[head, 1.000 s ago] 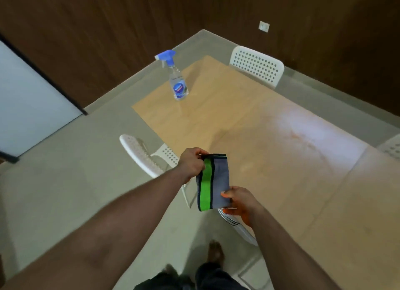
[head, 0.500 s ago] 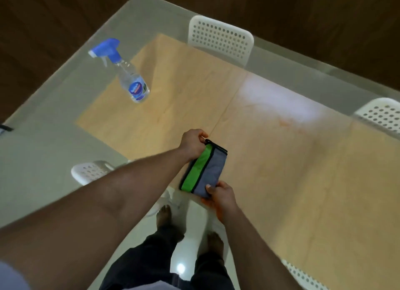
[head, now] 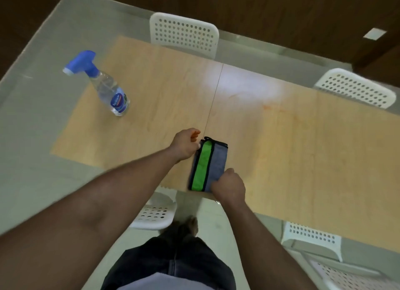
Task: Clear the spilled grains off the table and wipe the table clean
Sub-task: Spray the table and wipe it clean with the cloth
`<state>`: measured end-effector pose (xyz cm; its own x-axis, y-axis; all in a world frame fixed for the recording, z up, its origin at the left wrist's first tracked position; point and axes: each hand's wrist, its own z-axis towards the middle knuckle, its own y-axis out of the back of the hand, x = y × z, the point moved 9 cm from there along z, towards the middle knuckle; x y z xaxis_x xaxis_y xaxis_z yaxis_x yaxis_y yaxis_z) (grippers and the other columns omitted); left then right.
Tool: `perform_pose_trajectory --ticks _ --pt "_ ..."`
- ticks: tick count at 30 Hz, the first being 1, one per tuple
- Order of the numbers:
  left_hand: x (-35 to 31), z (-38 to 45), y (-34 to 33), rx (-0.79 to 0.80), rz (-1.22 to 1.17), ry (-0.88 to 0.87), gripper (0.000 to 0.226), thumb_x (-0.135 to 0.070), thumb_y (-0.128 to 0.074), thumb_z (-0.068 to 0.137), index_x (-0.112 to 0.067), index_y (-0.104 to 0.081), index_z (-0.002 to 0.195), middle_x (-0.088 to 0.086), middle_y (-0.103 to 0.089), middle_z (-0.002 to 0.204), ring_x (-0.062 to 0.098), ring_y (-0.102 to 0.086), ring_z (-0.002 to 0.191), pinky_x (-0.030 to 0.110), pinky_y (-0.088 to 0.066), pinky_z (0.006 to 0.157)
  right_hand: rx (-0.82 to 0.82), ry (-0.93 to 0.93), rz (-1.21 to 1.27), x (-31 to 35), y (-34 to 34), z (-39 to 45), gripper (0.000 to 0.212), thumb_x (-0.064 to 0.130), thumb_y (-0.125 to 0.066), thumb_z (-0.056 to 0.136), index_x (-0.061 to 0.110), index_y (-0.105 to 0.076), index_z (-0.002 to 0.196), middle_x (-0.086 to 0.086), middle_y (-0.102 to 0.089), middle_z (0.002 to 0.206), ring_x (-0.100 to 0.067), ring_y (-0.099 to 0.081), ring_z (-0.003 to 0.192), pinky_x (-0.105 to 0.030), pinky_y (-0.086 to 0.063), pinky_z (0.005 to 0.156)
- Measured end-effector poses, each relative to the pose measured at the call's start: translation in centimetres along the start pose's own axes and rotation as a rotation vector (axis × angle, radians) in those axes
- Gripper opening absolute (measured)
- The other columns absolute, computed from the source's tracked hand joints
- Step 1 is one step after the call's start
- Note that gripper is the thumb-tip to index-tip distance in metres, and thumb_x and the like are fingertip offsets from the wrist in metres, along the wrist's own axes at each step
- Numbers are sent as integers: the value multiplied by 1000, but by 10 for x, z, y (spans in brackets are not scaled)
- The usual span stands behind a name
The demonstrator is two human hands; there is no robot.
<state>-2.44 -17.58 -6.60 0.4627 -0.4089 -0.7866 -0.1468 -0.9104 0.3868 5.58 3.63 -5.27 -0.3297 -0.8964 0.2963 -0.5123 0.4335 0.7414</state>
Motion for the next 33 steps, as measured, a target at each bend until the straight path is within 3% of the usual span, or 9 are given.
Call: perform_pose_trajectory --ticks 5,9,13,17,23,28,31,33 --pt "17 -32 34 -87 -23 19 52 -8 -76 94 -10 -60 143 9 -66 136 22 -63 123 42 -52 109 -160 229 -225 54 18 -12 38 17 -61 85 9 -51 121 -10 -62 115 -33 -64 103 -34 -42 70" --pt "28 -56 60 -108 -27 44 44 -14 -78 94 -10 -65 136 9 -70 125 23 -66 117 41 -55 104 -98 442 -205 103 9 -21 26 31 -62 95 12 -55 112 -9 -65 114 -31 -66 103 -34 -43 68" --pt "43 -71 96 -120 -2 98 43 -19 -80 93 -10 -67 133 8 -71 118 23 -68 111 36 -55 96 -25 594 -172 146 -10 -25 44 39 -64 97 11 -57 130 -11 -68 117 -31 -65 107 -39 -53 77" --pt "64 -78 149 -181 79 141 44 -22 -82 92 -9 -68 131 8 -71 119 21 -67 108 30 -51 90 -20 647 -102 200 -22 -23 47 41 -67 97 12 -60 133 -10 -69 121 -30 -65 110 -38 -53 82" --pt "118 -70 248 -250 275 226 49 -30 -84 89 -10 -69 130 8 -72 122 24 -67 110 32 -55 97 -68 640 56 312 -29 -7 53 45 -76 91 15 -62 133 -8 -72 120 -23 -69 104 -36 -57 89" --pt "141 -43 310 -236 396 186 62 -35 -82 86 -12 -63 140 10 -67 135 27 -64 121 32 -51 97 -105 639 271 387 -24 12 82 40 -87 83 16 -48 151 -7 -64 141 -22 -62 126 -33 -51 98" --pt "146 -25 329 -188 443 144 67 -32 -81 86 -14 -57 146 11 -62 143 28 -59 130 33 -49 104 -25 683 396 422 -28 23 94 32 -90 82 27 -38 161 2 -52 157 -13 -49 141 -32 -45 108" --pt "144 -13 333 -136 499 106 73 -33 -80 88 -14 -51 152 11 -56 150 28 -53 138 35 -46 110 48 711 457 437 -28 27 91 27 -88 85 34 -39 161 11 -49 159 -3 -44 142 -29 -43 110"
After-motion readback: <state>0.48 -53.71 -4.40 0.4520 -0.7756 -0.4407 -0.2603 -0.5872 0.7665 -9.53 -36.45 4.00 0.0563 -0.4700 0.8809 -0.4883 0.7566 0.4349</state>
